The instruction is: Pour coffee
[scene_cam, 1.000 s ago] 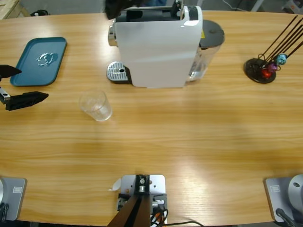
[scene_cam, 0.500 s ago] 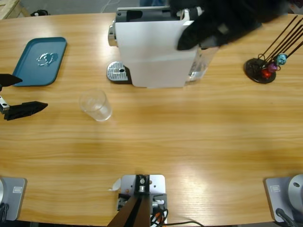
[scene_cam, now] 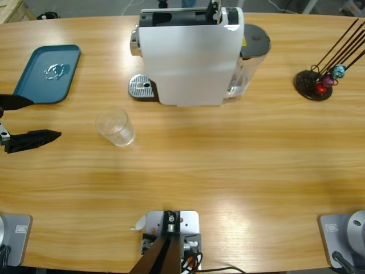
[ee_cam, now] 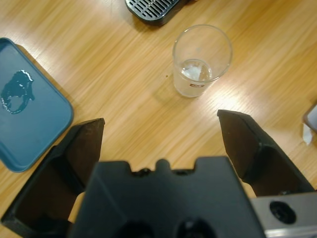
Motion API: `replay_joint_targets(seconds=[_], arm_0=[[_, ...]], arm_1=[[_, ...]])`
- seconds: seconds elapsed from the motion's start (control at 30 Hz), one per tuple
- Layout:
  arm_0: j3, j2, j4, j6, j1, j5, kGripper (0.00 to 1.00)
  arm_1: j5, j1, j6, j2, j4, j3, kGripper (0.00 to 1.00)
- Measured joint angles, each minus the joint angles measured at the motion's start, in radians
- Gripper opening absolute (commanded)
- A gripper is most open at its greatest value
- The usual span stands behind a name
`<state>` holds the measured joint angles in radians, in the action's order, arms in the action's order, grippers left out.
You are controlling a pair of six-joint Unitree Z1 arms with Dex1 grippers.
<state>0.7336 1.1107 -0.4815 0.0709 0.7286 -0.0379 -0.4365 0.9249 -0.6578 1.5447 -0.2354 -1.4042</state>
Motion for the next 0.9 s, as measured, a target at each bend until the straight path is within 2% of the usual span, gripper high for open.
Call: replay_joint_targets(seconds=[0.23,0.33,0.43,0.6,0.73,0.9], arm_0=[[0.0,-0.001,-0.003,0.006,0.0,0.018,0.996],[0.0,-0.001,-0.003,0.008,0.0,0.019,0.996],[0.0,-0.001,-0.003,0.008,0.0,0.019,0.996],[-0.003,-0.005,-0.019,0.008,0.0,0.019,0.996],[-0.01,-0.022,-0.029,0.008,0.0,0.019,0.996],[-0.01,-0.037,-0.039,0.008,0.0,0.019,1.0]], arm_1=[[-0.026,0.0,-0.027,0.082,0.039,-0.007,0.0],[-0.018,0.0,0.06,0.08,0.037,-0.02,0.0],[0.041,0.007,0.173,0.065,-0.008,-0.086,0.0],[0.056,0.102,0.252,-0.004,-0.129,-0.225,0.0],[-0.022,0.146,0.249,-0.086,-0.196,-0.238,0.0],[-0.129,0.121,0.184,-0.17,-0.193,-0.151,0.0]])
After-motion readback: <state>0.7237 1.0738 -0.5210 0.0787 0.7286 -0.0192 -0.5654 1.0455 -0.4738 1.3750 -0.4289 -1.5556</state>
